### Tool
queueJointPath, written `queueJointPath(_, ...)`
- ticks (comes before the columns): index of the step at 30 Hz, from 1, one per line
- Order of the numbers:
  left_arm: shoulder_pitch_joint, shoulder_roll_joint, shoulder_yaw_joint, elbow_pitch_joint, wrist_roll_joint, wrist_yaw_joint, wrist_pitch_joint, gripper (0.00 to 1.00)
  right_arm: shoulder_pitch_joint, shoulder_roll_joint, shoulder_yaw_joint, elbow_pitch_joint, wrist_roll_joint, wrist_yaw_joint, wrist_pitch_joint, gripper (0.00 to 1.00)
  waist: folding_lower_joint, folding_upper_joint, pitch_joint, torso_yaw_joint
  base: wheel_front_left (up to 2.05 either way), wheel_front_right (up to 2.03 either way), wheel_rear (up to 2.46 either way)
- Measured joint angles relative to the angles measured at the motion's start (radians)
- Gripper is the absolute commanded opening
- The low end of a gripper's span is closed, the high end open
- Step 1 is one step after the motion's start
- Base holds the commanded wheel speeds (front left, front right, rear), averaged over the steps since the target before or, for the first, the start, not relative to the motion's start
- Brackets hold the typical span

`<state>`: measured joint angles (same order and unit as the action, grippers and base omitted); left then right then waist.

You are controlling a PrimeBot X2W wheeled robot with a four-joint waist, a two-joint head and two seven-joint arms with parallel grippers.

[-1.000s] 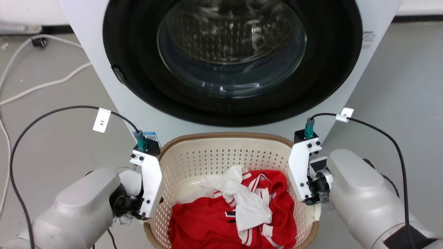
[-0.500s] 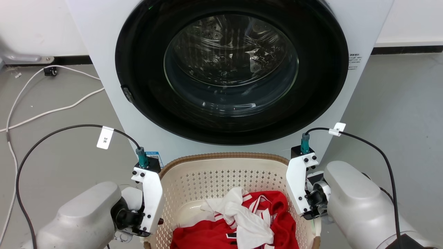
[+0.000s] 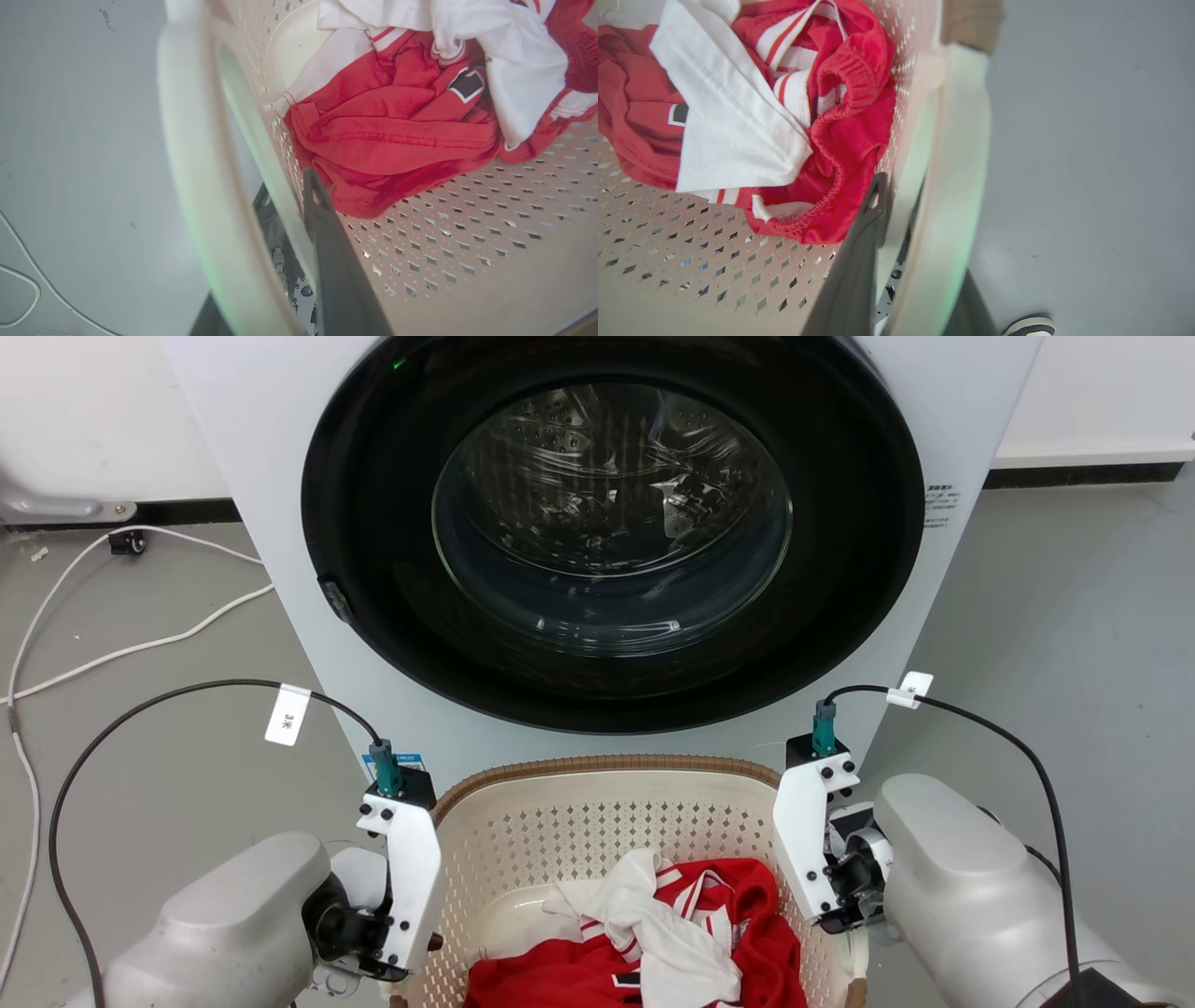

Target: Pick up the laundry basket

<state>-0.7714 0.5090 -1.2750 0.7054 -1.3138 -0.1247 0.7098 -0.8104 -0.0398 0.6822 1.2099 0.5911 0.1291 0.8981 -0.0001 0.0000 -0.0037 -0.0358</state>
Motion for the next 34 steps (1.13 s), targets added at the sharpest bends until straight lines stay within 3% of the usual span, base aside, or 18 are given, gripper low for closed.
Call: queueJointPath(34, -0.013, -0.009, -0.003, 0.030, -0.010, 0.000, -0.010, 0.00, -0.014, 0.000, 0.025, 0.017, 0.045, 0.000, -0.026, 0.00, 0.0001, 0.0000, 0.015, 0.004, 0.00, 0.00, 0.00)
